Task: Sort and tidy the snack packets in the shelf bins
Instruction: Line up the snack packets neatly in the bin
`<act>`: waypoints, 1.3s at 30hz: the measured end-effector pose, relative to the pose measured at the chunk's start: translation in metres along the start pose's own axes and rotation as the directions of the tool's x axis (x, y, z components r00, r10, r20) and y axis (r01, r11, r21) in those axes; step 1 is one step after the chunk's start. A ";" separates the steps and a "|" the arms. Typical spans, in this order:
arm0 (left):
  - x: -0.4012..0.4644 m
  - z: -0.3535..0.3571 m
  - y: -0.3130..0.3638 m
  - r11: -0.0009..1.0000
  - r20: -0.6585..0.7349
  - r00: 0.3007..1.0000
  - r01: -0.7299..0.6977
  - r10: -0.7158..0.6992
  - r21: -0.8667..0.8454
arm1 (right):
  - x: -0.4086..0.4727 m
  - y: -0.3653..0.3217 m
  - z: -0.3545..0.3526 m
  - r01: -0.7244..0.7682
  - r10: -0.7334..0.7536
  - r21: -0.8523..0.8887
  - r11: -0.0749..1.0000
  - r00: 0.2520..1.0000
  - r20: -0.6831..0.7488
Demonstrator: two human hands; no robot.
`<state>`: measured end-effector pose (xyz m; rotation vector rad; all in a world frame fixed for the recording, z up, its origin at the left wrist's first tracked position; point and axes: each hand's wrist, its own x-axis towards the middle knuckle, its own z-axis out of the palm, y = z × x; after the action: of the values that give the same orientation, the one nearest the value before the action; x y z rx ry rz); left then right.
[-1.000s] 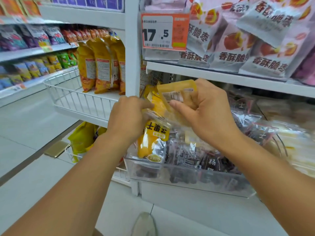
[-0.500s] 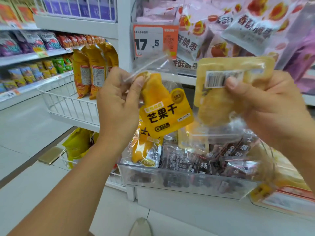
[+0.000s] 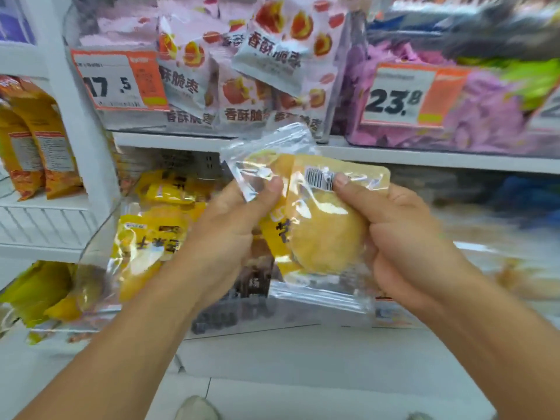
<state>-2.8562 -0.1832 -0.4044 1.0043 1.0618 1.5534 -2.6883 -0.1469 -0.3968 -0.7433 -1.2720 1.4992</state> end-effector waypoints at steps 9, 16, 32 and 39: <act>0.011 0.077 -0.026 0.963 0.163 0.973 0.121 -0.163 0.243 | -0.034 -0.039 -0.096 0.769 -0.797 -0.552 0.324 0.536 0.278; 0.016 0.119 -0.044 0.768 0.574 0.601 0.636 -0.556 0.079 | -0.052 -0.029 -0.142 0.750 -0.414 -0.578 0.320 0.660 0.627; 0.005 0.199 -0.077 0.815 0.612 0.783 -0.422 0.107 0.397 | -0.059 -0.074 -0.229 0.145 -0.174 -0.546 0.825 0.985 -0.001; 0.010 0.206 -0.082 0.699 0.552 0.808 -0.518 0.208 0.494 | -0.061 -0.079 -0.235 -0.024 0.111 -0.693 0.720 0.990 0.082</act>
<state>-2.6422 -0.1289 -0.4237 2.0653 1.0859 1.1507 -2.4342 -0.1262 -0.3911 -1.2040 -1.9579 1.1023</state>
